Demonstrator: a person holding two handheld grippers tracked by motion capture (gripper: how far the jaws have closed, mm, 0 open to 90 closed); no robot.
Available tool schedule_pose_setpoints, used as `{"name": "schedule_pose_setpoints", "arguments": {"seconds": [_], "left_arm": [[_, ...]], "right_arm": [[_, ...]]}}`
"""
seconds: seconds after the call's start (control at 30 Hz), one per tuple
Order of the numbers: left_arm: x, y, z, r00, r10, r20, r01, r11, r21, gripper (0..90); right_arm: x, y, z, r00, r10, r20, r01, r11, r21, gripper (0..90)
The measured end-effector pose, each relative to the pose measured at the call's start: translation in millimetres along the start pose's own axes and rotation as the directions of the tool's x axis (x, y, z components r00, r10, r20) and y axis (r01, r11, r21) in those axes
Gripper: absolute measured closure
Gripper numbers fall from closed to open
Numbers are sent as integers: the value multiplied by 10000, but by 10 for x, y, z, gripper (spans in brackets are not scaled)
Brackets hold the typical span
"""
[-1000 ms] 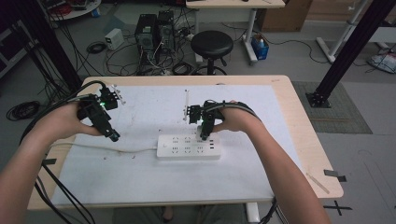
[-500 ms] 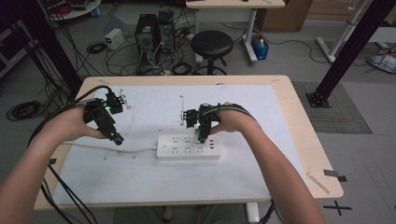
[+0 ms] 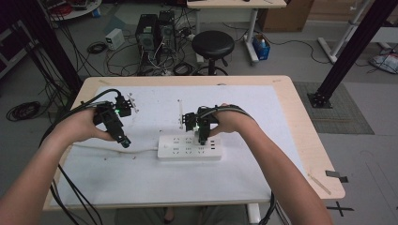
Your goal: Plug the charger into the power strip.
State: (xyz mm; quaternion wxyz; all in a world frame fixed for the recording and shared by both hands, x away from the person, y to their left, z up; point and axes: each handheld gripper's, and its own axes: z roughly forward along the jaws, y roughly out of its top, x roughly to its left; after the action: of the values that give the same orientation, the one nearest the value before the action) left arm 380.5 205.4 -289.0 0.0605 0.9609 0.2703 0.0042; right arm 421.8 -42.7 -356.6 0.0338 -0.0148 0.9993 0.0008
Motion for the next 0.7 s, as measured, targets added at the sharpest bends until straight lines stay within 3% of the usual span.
{"name": "schedule_pose_setpoints", "arguments": {"seconds": [0.1, 0.17, 0.3, 0.4, 0.43, 0.47, 0.63, 0.67, 0.7], "left_arm": [[-5, 25, 22, 10000, 59, 54, -59, 10000, 36, 220], [-4, 40, 21, 9999, 118, 1, -118, 9999, 64, 220], [-19, 77, 14, 9999, 121, -11, -121, 9999, -3, 220], [-38, 85, 17, 9998, 209, -4, -209, 9998, -10, 219], [-36, 82, 13, 9996, 271, 18, -271, 9996, 44, 220], [-40, 77, 13, 9997, 233, 8, -233, 9997, 17, 220], [-10, 50, 4, 9999, 158, -24, -158, 9997, -192, 220], [8, 52, 19, 10000, 78, -20, -78, 9996, -283, 220], [8, 52, 19, 10000, 78, -20, -78, 9996, -283, 220]], "right_arm": [[-22, -18, 35, 9998, 159, -118, -161, 9997, -166, 627], [37, 11, 44, 9998, -57, 211, 56, 10000, 25, 628], [68, 63, 60, 9991, -159, 401, 153, 9998, 151, 628], [13, 20, 85, 9999, 21, 130, -20, 9999, -104, 627], [3, -3, 85, 9994, 340, -45, -341, 9993, -177, 626], [-2, 0, 100, 9999, 172, -5, -172, 9995, -259, 625], [-12, -30, 126, 9996, 257, -84, -261, 9983, -527, 620], [-21, -52, 128, 9982, 547, -263, -568, 9947, -855, 588], [-21, -52, 128, 9982, 547, -263, -568, 9947, -855, 588]]}}
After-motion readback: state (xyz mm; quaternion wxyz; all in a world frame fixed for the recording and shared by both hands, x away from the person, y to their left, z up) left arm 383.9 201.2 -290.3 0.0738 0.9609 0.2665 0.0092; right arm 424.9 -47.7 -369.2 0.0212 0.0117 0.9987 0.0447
